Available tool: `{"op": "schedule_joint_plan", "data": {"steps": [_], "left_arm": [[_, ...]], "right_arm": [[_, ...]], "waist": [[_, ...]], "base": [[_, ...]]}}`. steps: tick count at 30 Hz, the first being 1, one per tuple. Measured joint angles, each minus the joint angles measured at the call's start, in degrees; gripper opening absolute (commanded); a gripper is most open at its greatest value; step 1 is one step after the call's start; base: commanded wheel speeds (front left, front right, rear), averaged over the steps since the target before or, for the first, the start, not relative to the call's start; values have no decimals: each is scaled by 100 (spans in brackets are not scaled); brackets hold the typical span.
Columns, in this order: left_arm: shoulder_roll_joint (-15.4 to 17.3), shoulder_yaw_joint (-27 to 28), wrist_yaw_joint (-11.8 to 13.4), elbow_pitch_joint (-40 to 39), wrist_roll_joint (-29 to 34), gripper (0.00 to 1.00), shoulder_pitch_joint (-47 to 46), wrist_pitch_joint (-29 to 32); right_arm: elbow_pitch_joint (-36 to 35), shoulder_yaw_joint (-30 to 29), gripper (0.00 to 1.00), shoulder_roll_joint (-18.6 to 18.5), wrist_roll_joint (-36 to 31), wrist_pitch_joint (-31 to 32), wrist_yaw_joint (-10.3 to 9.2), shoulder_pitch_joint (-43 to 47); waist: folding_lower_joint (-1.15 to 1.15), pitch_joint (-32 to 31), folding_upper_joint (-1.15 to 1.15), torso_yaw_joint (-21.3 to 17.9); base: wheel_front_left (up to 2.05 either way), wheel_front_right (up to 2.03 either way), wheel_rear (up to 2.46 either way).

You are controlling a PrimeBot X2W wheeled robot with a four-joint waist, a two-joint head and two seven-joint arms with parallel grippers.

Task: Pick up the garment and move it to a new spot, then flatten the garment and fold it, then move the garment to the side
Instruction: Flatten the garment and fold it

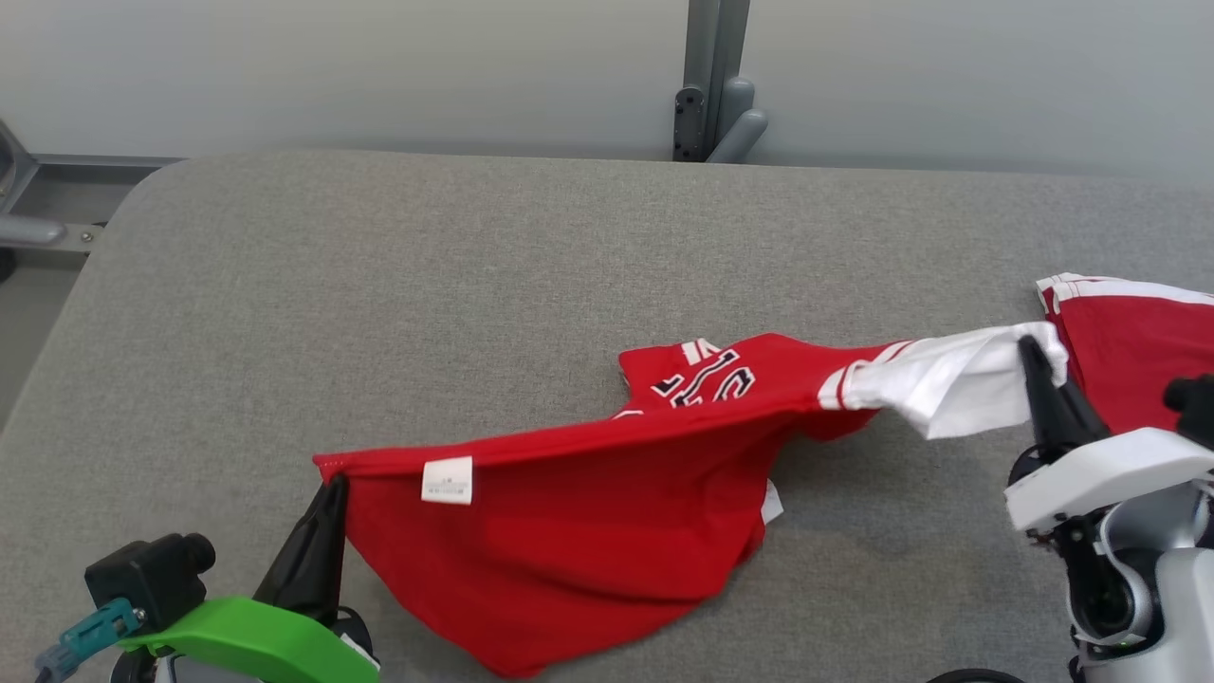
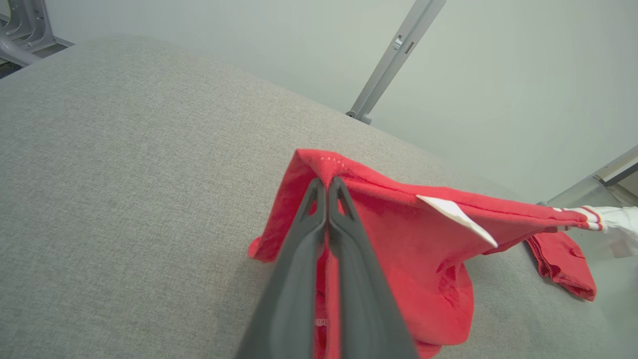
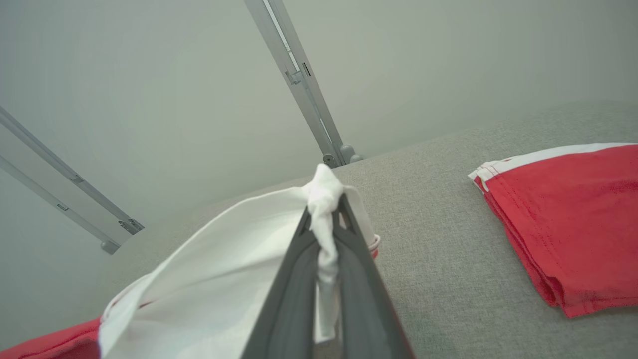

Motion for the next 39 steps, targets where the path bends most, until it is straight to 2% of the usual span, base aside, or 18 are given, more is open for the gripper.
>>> {"op": "schedule_joint_plan", "data": {"steps": [11,16,21,24,27,32,34,36,38,39], "left_arm": [[144,-244,27,-1004,127,0,-138,382],[270,-297,18,-1831,181,0,-332,639],[439,-115,97,-2907,31,0,-311,889],[447,-46,98,-3607,-305,0,-211,993],[465,88,91,-3914,-593,0,-202,1058],[790,476,-131,-3791,-1138,0,-845,1305],[955,582,-266,-3331,-1510,0,-1472,1530],[1266,668,-382,-2714,-1683,0,-2255,1844],[1516,648,-501,-1949,-1738,0,-3232,2103],[1606,586,-563,-1500,-1706,0,-3760,2169]], "right_arm": [[-1351,-979,0,98,248,156,0,-162],[-2210,-1440,0,110,526,230,0,-541],[-2997,-1929,0,112,957,445,0,-724],[-3390,-2131,0,112,1317,584,0,-761],[-3694,-2249,0,111,1545,667,0,-755],[-3852,-2192,0,113,1458,864,-1,-824],[-3776,-1994,0,111,1397,991,-1,-1164],[-3621,-1688,0,112,1006,1171,-2,-1724],[-3125,-1374,0,114,895,1295,-2,-2555],[-2896,-1216,0,115,590,1365,-2,-2973]], "waist": [[0,-137,-1,-18],[0,-171,-1,-110],[0,-133,-1,-225],[0,-32,-1,-281],[0,120,-1,-334],[0,495,-1,-382],[0,701,-1,-387],[0,940,-1,-388],[0,1205,0,-392],[0,1340,0,-393]], "base": [[0,0,0],[0,0,0],[0,0,0],[0,0,0],[0,0,0],[0,0,0],[0,0,0],[0,0,0],[0,0,0],[0,0,0]]}}
